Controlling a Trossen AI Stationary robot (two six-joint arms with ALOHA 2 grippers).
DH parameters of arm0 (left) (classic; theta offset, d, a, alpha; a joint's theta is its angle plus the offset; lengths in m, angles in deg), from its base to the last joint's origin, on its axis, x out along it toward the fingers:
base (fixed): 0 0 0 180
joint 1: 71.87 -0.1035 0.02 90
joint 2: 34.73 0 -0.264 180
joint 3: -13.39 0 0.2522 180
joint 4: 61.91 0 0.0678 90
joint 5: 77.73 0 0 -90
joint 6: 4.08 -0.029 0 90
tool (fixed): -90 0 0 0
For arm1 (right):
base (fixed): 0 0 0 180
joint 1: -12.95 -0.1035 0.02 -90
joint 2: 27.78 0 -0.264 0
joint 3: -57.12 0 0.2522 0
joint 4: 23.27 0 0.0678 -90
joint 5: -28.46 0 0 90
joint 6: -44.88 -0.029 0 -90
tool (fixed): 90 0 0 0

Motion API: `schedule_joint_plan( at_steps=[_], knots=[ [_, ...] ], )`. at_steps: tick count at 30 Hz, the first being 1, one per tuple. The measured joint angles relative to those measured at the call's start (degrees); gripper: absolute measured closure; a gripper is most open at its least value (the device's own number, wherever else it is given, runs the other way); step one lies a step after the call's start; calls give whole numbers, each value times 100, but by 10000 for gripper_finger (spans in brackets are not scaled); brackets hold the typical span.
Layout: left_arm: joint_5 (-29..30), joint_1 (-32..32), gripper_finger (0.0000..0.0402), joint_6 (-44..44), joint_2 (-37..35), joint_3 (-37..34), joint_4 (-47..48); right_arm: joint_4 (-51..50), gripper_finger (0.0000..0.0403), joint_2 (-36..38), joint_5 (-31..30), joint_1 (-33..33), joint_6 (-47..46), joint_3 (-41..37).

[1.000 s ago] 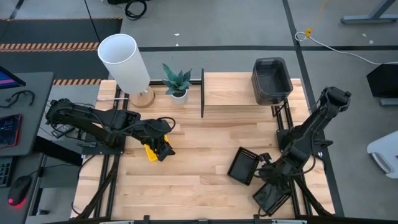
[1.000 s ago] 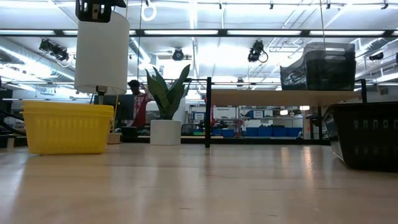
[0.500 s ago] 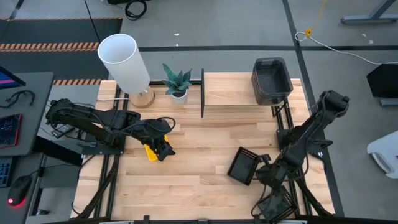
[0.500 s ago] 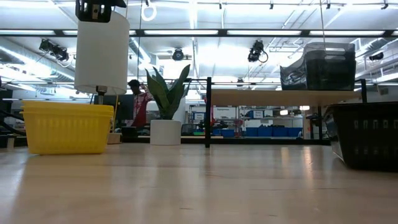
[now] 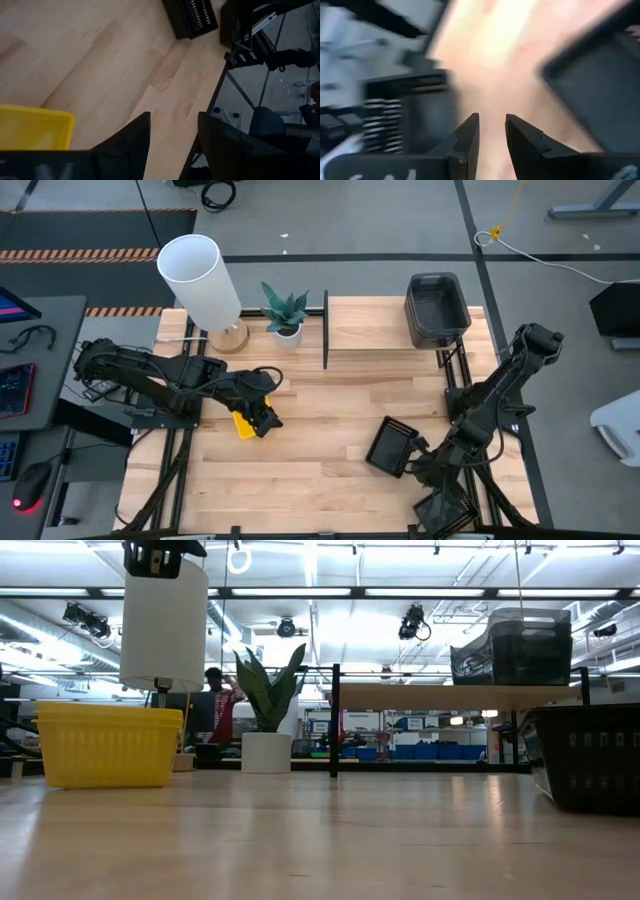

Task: Stack baskets on shelf by color
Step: Stack the bottom black bin on top of the black bin

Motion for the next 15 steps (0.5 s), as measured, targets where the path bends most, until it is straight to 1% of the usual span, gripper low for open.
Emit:
schedule_joint_plan(
  at_steps=[2,3,6,10,15],
  knots=[
    [0,30,230,20,0,0,0,228,298,0,511,16,-3,0],
    [-2,37,230,27,0,0,0,344,296,-1,659,-21,-24,0],
    [-4,38,230,38,0,0,0,343,290,-71,633,-207,-77,7],
    [0,36,230,91,0,0,-2,277,284,-351,550,-405,-161,4],
    [-2,38,230,107,0,0,-4,276,268,-667,510,-496,-594,4]
  ],
)
